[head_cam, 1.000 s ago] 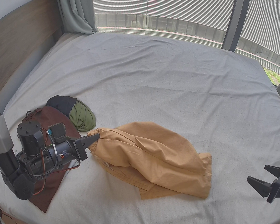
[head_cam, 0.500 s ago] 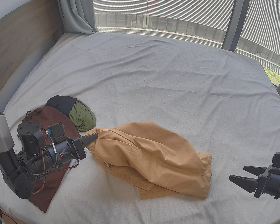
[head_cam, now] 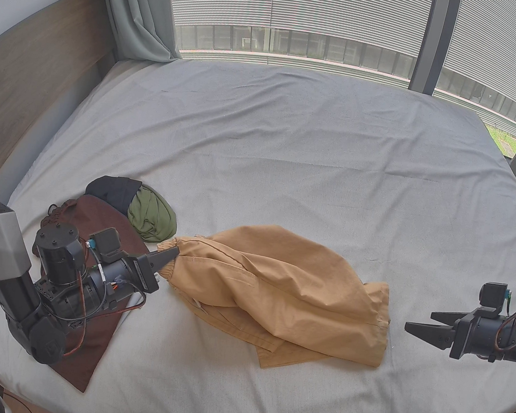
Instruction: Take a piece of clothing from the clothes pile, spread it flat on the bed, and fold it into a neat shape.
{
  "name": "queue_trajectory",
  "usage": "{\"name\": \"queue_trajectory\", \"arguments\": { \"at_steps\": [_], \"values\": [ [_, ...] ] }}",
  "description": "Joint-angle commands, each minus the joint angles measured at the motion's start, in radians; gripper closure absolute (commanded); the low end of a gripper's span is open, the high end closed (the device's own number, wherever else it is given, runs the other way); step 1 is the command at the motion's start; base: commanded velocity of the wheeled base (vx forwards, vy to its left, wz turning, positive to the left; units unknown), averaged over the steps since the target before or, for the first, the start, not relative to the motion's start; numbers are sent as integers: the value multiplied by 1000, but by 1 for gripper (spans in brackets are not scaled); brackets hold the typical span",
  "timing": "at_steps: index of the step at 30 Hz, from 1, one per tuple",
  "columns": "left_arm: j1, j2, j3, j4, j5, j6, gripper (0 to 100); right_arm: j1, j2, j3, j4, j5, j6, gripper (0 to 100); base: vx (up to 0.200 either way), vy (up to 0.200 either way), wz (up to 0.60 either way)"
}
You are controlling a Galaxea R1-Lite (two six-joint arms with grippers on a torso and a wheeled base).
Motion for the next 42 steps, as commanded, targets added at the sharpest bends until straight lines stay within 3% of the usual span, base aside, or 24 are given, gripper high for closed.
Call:
{"name": "queue_trajectory", "arguments": {
  "at_steps": [1,7,13,42],
  "values": [
    [0,6,-1,-1,0,0,100,-14,104,15,-50,2,1,0,0,0,0],
    [0,4,-1,-1,0,0,100,-46,239,53,-188,22,7,0,0,0,0],
    [0,7,-1,-1,0,0,100,-51,353,60,-306,24,69,0,0,0,0],
    [0,19,-1,-1,0,3,100,-56,663,60,-550,31,90,0,0,0,0]
  ]
}}
